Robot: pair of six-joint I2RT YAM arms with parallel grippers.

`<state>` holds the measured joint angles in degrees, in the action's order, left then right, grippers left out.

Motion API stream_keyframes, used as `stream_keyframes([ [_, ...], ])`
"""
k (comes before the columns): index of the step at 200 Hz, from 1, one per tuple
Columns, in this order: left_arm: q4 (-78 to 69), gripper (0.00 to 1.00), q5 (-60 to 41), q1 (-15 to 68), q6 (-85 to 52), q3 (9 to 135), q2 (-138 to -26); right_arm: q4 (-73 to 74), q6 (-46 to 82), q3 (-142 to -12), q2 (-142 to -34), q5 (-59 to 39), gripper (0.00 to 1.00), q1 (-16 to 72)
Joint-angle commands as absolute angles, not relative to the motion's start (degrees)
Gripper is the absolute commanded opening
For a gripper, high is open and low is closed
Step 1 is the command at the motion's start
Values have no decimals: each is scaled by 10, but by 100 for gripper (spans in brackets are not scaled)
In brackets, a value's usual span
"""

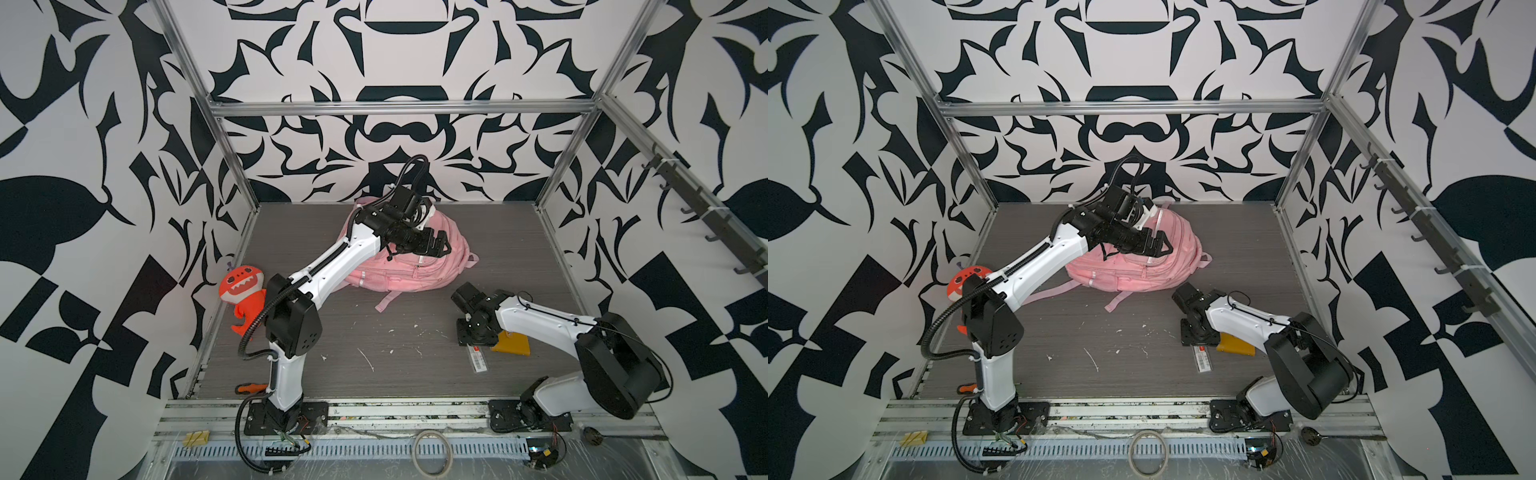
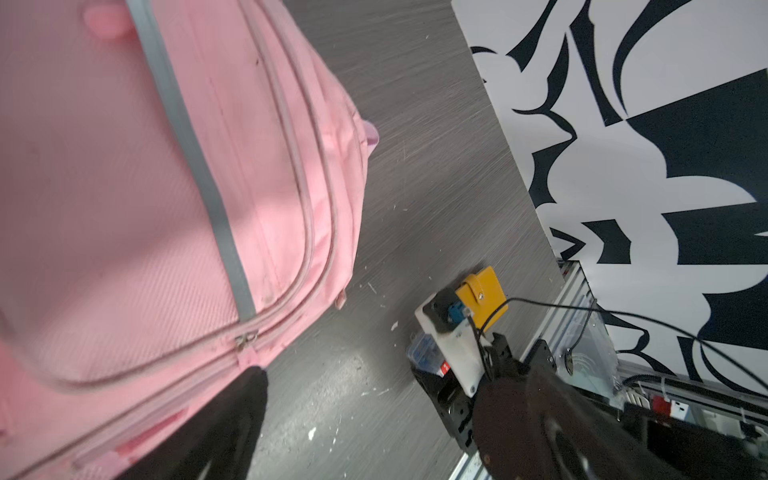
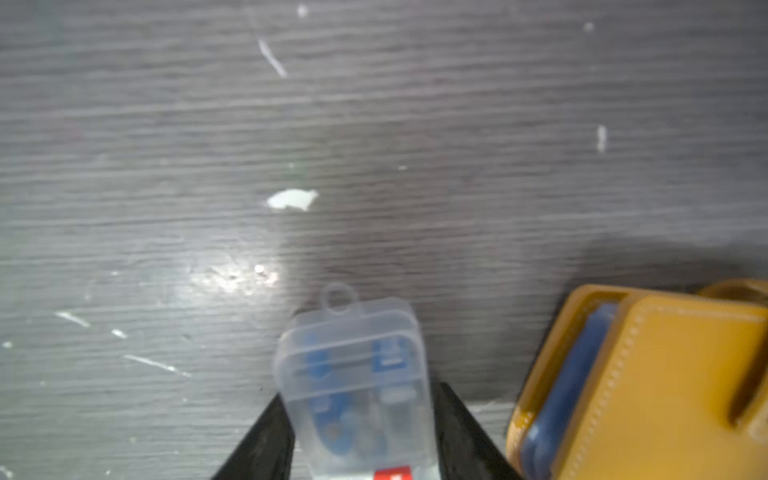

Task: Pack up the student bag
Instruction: 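Grasp the clear plastic pencil box with right gripper and lift it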

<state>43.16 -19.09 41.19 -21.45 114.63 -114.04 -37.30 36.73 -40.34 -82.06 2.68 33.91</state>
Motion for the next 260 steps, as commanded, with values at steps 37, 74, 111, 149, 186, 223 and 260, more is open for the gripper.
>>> stream_keyframes([
  [37, 511, 91, -207, 378, -194, 1285, -1285, -374, 381, -362, -787, 54, 34, 341],
  [74, 489, 70, -196, 365, -196, 1298, -1321, -365, 377, -341, -732, 46, 22, 341],
  [111, 450, 75, -168, 365, -186, 1286, -1333, -359, 366, -333, -655, 54, 11, 341],
  [149, 407, 74, -225, 359, -189, 1313, -1383, -378, 349, -363, -595, 55, 2, 342],
  [186, 340, 37, -270, 359, -215, 1286, -1389, -407, 324, -430, -560, 78, 0, 341],
  [223, 275, 7, -319, 357, -223, 1226, -1337, -425, 274, -517, -572, 98, 0, 328],
  [260, 224, 0, -413, 343, -252, 1197, -1269, -422, 247, -583, -588, 71, 0, 261],
])
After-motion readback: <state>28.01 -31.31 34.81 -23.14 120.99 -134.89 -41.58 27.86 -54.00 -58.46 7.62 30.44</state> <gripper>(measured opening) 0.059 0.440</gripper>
